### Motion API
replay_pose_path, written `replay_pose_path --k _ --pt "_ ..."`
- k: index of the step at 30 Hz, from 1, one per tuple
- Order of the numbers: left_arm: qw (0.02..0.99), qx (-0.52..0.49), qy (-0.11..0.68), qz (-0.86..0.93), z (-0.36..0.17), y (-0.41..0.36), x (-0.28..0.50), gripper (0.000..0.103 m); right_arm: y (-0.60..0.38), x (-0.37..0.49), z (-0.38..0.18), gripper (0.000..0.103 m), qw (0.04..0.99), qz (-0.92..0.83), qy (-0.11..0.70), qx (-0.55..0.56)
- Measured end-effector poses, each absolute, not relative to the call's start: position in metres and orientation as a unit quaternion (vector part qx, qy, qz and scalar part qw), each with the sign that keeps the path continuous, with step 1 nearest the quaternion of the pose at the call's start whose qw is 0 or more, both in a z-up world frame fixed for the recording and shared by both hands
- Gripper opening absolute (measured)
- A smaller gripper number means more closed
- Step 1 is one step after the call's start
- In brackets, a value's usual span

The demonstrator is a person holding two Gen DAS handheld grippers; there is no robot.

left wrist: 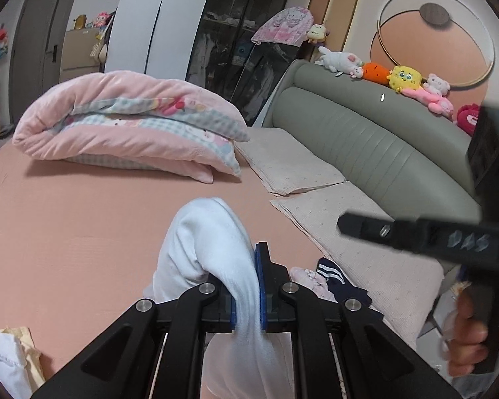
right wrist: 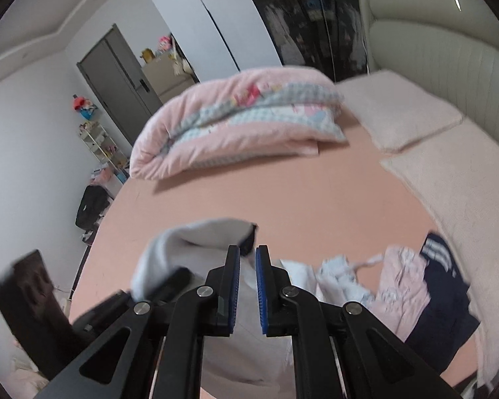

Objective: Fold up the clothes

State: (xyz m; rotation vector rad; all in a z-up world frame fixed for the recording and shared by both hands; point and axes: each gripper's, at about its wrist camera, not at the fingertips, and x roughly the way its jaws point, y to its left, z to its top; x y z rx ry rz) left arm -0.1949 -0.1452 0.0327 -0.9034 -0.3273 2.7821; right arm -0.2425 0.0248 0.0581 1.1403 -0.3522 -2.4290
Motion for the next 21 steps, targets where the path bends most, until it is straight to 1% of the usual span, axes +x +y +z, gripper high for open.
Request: replay_pose_path --k 4,6,7,8,10,13,14,21 --pt "0.085 -0.316 -0.094 0.940 0.028 -0.153 -0.186 0.008 0.026 -0.241 0.036 0.010 0.204 -0.868 -0.129 0.435" --pt "0.078 -0.324 -0.090 0.939 0.024 -0.157 -0.182 0.008 0.024 -0.239 0.026 0.023 0.202 -0.863 -0.128 0.445" --pt "0.075 -0.327 -0.090 0.938 0.022 -0.160 -0.180 0.008 0.023 -0.239 0.022 0.037 0.204 -0.860 -0.129 0.450" --pt "0.074 -0.329 -0.090 0.937 0.019 -0.162 -0.178 0.008 0.021 -0.238 0.016 0.044 0.207 -0.856 -0.131 0.456" --pt "0.069 -0.336 -0.088 0.935 0.013 -0.167 -0.174 0.008 0.018 -0.235 0.006 0.047 0.207 -0.850 -0.133 0.466" --pt "0.064 -0.345 -0.087 0.932 0.006 -0.173 -0.168 0.008 0.014 -0.232 -0.013 0.055 0.202 -0.841 -0.132 0.484" --pt "0.064 -0.348 -0.087 0.931 0.004 -0.175 -0.165 0.008 0.013 -0.231 -0.020 0.056 0.200 -0.837 -0.135 0.491" --pt "0.059 -0.359 -0.080 0.928 -0.005 -0.184 -0.151 0.008 0.007 -0.223 -0.069 0.057 0.184 -0.808 -0.153 0.538"
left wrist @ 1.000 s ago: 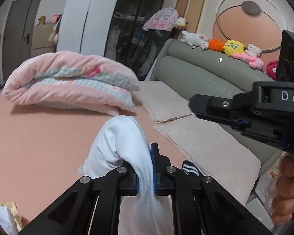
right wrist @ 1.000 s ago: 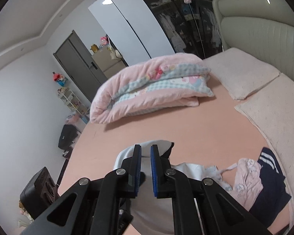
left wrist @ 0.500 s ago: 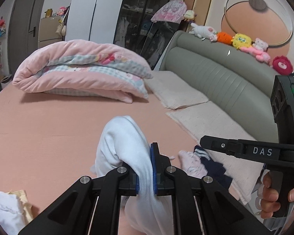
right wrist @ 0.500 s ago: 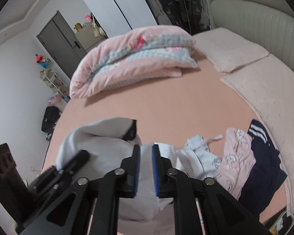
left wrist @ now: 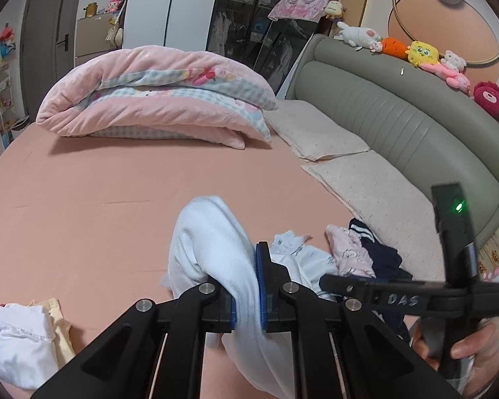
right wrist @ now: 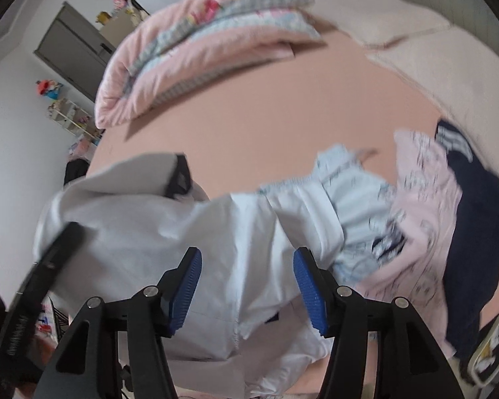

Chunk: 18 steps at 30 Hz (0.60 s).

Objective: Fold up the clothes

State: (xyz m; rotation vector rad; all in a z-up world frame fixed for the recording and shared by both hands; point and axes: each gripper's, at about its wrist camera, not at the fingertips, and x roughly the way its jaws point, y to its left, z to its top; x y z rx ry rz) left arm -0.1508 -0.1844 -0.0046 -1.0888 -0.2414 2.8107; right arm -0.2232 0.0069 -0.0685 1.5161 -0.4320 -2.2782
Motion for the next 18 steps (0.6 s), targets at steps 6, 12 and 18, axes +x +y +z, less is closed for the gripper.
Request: replay_pose_path --k 6,12,18 --pt "0.050 -0.372 -0.071 0.924 -0.016 -0.194 -0.143 0.008 0.002 -0.217 -0.105 0.058 0.172 -0.785 -0.164 0.572" --pt "0.037 -0.398 -0.065 0.914 -0.037 -0.206 -0.139 0.008 -0.003 -0.213 -0.122 0.058 0.163 -0.776 -0.158 0.588" --pt "0.021 -0.428 -0.056 0.902 -0.065 -0.220 -0.137 0.008 -0.009 -0.209 -0.139 0.058 0.153 -0.767 -0.152 0.605"
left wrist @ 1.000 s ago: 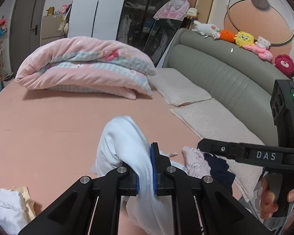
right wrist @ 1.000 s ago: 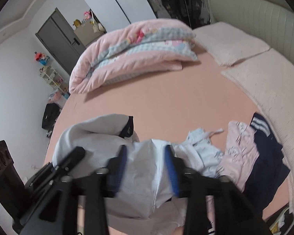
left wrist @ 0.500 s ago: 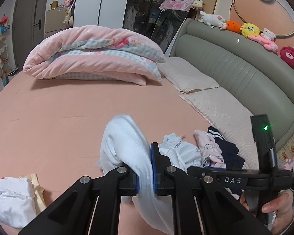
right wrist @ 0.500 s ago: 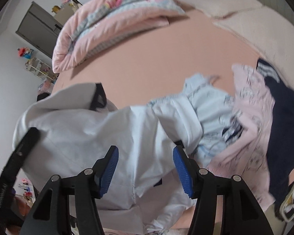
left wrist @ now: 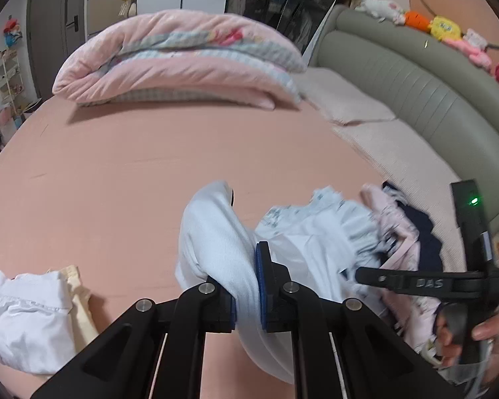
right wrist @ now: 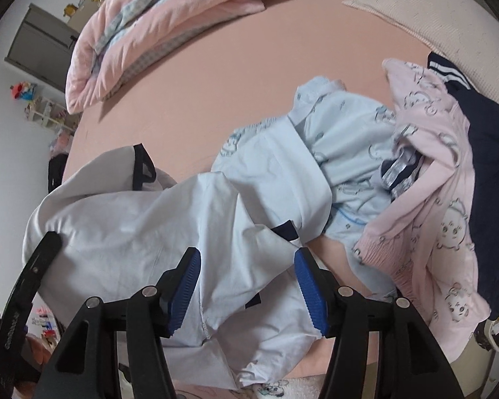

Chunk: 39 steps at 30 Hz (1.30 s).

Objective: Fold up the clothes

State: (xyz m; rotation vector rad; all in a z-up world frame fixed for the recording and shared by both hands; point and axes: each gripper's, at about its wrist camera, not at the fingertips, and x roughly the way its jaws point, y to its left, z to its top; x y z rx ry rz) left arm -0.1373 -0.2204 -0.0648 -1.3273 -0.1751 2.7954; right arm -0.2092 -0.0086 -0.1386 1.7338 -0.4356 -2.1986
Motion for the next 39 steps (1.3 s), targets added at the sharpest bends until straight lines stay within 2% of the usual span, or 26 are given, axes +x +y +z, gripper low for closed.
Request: replay_pose_path --k 10,17,18,19,20,21,22,39 --pt "-0.002 -0.479 -0.044 0.877 -0.107 -0.244 -0.135 0.011 -0.026 -0.203 -0.159 0.058 0.157 -0.750 -0.122 0.631" --pt "-0.031 -0.533 0.001 0.846 -0.133 -0.245 -0.133 0.016 -0.023 -0.204 -0.171 0.058 0.154 -0.740 -0.126 0.643" --pt "-0.032 -0.537 0.002 0.843 -0.135 -0.245 -0.132 0.025 -0.022 -0.204 -0.173 0.058 0.154 -0.738 -0.127 0.644" --pt "-0.033 -0.544 -0.002 0.838 -0.137 -0.245 -0.131 0.042 -0.021 -0.204 -0.175 0.058 0.154 -0.737 -0.129 0.646" --pt "-0.031 -0.553 -0.009 0.833 -0.141 -0.246 -0.130 0.054 -0.020 -0.205 -0.177 0.058 0.153 -0.735 -0.131 0.647" --pt "-0.031 -0.559 -0.018 0.828 -0.143 -0.247 -0.129 0.073 -0.020 -0.205 -0.179 0.058 0.153 -0.734 -0.133 0.649" --pt "-0.031 -0.562 -0.027 0.826 -0.145 -0.248 -0.127 0.076 -0.020 -0.207 -0.183 0.058 0.152 -0.731 -0.134 0.652" --pt "-0.081 -0.525 -0.075 0.844 -0.131 -0.277 -0.099 0.079 -0.023 -0.227 -0.240 0.058 0.182 -0.686 -0.187 0.679"
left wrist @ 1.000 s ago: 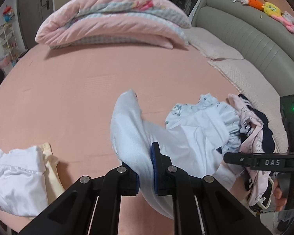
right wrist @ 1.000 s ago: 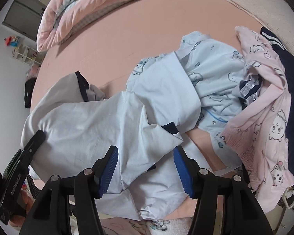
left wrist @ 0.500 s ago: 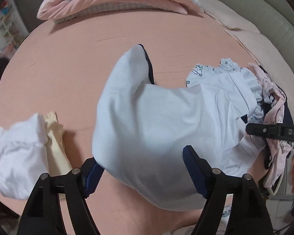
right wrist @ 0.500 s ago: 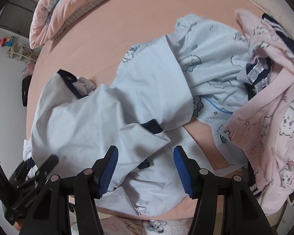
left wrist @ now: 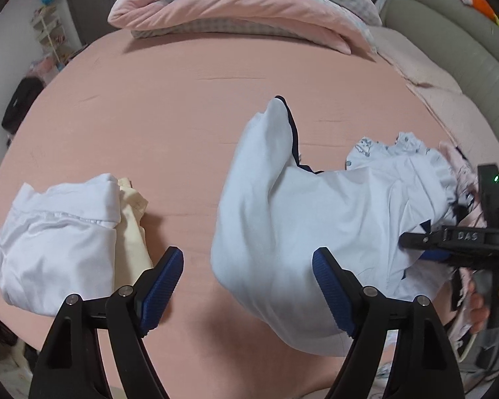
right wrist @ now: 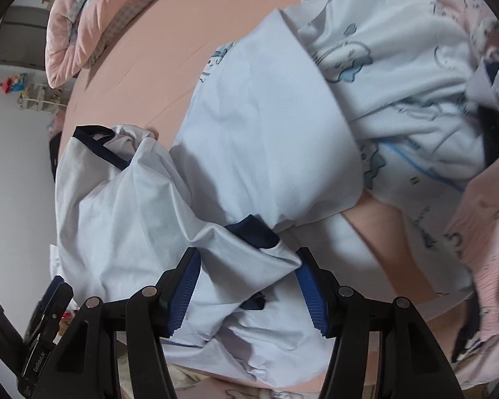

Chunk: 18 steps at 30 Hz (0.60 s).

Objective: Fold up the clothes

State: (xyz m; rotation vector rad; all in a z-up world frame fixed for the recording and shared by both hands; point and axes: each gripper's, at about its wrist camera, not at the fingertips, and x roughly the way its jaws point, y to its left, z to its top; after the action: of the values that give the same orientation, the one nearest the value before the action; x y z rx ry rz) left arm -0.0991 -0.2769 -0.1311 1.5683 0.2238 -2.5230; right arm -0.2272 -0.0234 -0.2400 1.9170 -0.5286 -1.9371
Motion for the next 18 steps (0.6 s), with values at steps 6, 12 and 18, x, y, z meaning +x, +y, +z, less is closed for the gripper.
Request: replay_pose_path --k 6,12,18 --pt "0.078 0.523 0.085 -0.845 -0.136 -0.273 -0.103 0.080 -0.031 -0.227 -0.244 0.058 0.206 -0.679 -0.204 0.674" --pt "0.069 0.525 0.085 -0.844 -0.141 -0.262 -0.099 0.080 -0.043 -0.231 -0.244 0.032 0.214 -0.687 -0.189 0.668" --pt "0.054 0.524 0.109 -0.843 -0.145 -0.261 -0.099 0.080 -0.044 -0.228 -0.240 0.010 0.220 -0.700 -0.180 0.655"
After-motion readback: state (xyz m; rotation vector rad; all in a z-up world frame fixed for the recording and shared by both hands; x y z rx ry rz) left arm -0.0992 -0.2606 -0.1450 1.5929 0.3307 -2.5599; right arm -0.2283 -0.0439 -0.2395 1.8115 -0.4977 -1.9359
